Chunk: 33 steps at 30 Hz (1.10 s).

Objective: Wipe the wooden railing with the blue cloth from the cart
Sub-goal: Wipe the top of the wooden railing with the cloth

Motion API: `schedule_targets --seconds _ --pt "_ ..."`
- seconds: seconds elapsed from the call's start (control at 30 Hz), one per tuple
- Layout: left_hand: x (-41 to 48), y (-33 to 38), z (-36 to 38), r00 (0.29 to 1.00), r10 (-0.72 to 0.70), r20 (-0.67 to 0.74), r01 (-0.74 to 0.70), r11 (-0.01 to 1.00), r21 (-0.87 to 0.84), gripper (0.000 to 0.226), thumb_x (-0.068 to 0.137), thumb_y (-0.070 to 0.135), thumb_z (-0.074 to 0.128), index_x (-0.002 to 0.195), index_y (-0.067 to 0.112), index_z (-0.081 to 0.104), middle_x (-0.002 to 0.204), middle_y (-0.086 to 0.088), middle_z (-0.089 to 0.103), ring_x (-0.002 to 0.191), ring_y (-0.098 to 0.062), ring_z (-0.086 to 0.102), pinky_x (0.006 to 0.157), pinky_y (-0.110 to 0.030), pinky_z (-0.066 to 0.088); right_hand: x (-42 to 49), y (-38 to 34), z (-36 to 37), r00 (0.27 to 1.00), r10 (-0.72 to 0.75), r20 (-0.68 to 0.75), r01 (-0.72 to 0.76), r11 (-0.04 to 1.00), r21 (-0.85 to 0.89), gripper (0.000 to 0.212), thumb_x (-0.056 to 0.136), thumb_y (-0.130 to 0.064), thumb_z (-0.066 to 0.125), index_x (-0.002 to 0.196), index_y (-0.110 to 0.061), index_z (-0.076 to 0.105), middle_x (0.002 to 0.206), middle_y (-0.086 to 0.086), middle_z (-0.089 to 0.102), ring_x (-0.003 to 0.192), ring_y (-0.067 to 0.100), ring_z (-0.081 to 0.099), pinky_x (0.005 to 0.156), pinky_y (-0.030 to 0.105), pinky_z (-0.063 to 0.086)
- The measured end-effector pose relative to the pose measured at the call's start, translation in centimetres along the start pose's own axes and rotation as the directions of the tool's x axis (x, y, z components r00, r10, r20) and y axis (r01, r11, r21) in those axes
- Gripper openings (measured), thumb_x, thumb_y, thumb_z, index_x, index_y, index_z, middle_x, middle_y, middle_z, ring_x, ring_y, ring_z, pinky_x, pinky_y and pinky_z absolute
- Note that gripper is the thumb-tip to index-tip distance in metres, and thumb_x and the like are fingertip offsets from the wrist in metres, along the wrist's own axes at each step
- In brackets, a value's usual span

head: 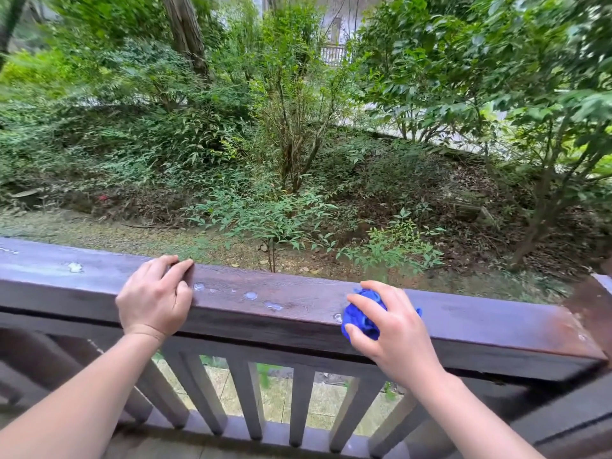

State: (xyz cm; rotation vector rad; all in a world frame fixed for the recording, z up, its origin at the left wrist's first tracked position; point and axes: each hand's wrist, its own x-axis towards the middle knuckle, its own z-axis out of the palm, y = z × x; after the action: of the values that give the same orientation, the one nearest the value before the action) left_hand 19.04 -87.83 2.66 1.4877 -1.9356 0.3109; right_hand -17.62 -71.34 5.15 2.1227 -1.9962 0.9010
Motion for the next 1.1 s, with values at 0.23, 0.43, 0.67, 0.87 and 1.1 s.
schedule_targets --seconds 0.23,0.43,0.67,0.87,1.1 --pt "-0.1 0.2 -0.3 1.000 0.007 -0.005 -0.008 1.000 -0.022 0.048 0.084 0.028 0.036 0.108 0.014 0.074 0.113 -0.012 0.071 0.103 -0.037 0.065 0.080 -0.048 0.055 2.8 -1.3 0.6 0.992 0.125 0.006 -0.125 0.992 -0.004 0.040 0.083 -0.043 0.064 0.118 -0.025 0.065 0.130 0.003 0.055 0.119 0.026 0.047 0.095 0.037 0.045" --pt "0.1 0.4 -0.3 1.000 0.011 -0.012 -0.011 1.000 -0.015 0.047 0.084 0.028 0.037 0.107 0.014 0.075 0.113 -0.011 0.072 0.103 -0.037 0.066 0.078 -0.046 0.055 2.4 -1.7 1.1 0.999 0.035 0.029 -0.034 0.999 -0.042 0.042 0.083 -0.048 0.061 0.117 -0.025 0.065 0.127 0.003 0.057 0.115 0.026 0.049 0.091 0.036 0.048" --pt "-0.1 0.5 -0.3 1.000 0.007 -0.006 -0.007 1.000 -0.002 0.047 0.084 0.028 0.037 0.109 0.015 0.074 0.114 -0.010 0.071 0.103 -0.036 0.065 0.079 -0.045 0.054 1.4 -3.5 2.0 1.000 -0.002 0.011 0.002 1.000 -0.018 0.042 0.083 -0.051 0.056 0.117 -0.026 0.063 0.128 0.005 0.057 0.115 0.027 0.050 0.090 0.038 0.048" --pt "-0.1 0.5 -0.5 0.999 -0.013 0.029 0.013 1.000 -0.010 0.047 0.083 0.029 0.037 0.109 0.016 0.074 0.115 -0.009 0.071 0.104 -0.035 0.065 0.081 -0.044 0.054 6.7 -4.6 2.7 0.982 0.177 0.067 -0.171 0.982 -0.081 0.040 0.088 -0.047 0.059 0.119 -0.023 0.063 0.122 0.008 0.055 0.108 0.033 0.047 0.094 0.038 0.042" --pt "0.0 0.3 -0.3 1.000 -0.026 0.016 0.026 0.999 -0.020 0.044 0.081 0.028 0.040 0.108 0.018 0.074 0.113 -0.006 0.071 0.105 -0.031 0.065 0.082 -0.041 0.053 4.0 -7.5 4.6 0.991 -0.106 0.080 0.107 0.994 -0.005 0.042 0.083 -0.051 0.057 0.115 -0.024 0.064 0.123 0.008 0.060 0.110 0.030 0.053 0.090 0.038 0.049"
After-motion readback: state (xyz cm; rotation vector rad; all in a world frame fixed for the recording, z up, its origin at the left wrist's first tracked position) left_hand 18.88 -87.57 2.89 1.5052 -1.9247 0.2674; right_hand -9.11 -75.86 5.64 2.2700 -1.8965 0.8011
